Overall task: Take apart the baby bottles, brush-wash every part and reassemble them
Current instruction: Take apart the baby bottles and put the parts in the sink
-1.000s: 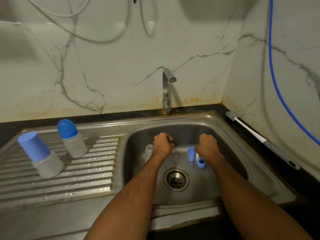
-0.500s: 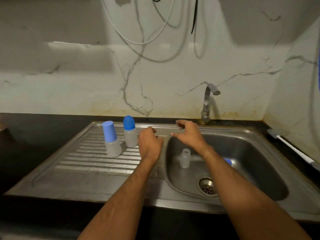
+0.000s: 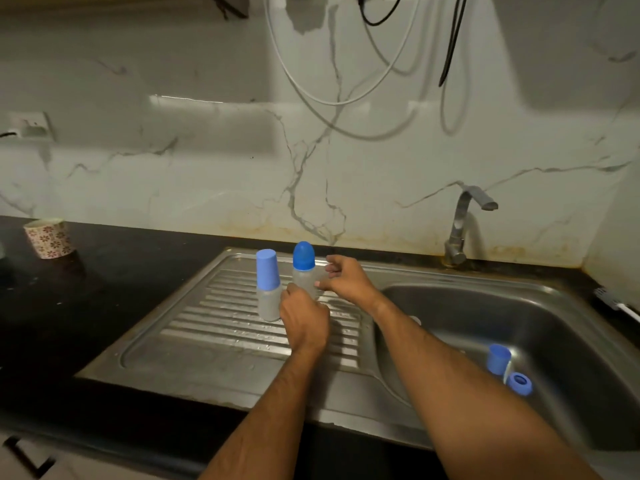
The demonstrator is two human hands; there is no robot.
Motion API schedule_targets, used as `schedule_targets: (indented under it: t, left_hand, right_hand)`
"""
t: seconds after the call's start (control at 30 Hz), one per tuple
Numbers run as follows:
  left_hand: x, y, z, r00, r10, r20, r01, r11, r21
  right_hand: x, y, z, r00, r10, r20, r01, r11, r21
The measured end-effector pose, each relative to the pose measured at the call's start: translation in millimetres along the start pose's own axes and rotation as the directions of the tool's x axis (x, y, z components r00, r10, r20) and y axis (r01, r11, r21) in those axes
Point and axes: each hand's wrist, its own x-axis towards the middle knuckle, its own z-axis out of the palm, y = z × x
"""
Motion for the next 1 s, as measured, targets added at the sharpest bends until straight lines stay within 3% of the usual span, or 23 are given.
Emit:
schedule_targets:
  t: [0.37,0.6,0.73,1.0]
  left_hand:
    - [27,-8,14,0.999,0.034,0.037,-0.032,0.998,-0.053]
    - [33,-15,21,0.999,0.040,0.010,-0.039,0.999,-0.021]
    - [28,-7,25,0.998,0.059,0.013,-0.060,0.998,0.015]
    - [-6,38,59,0.964,0.238,0.121,-0.208,0.953,-0.218]
  right_hand:
    - [39,7,31,0.997,-0.016,0.071,0.012,0.998,0.056]
    - [44,16,33,0.999,-0.027,0.031,0.026,0.998,0.052]
    - [37,20,12,0.998,-0.059,0.011,0.058,0.997,0.050]
    - [-1,38,-67,0.996,-0.046,-0.081,0.046,0.999,-0.005]
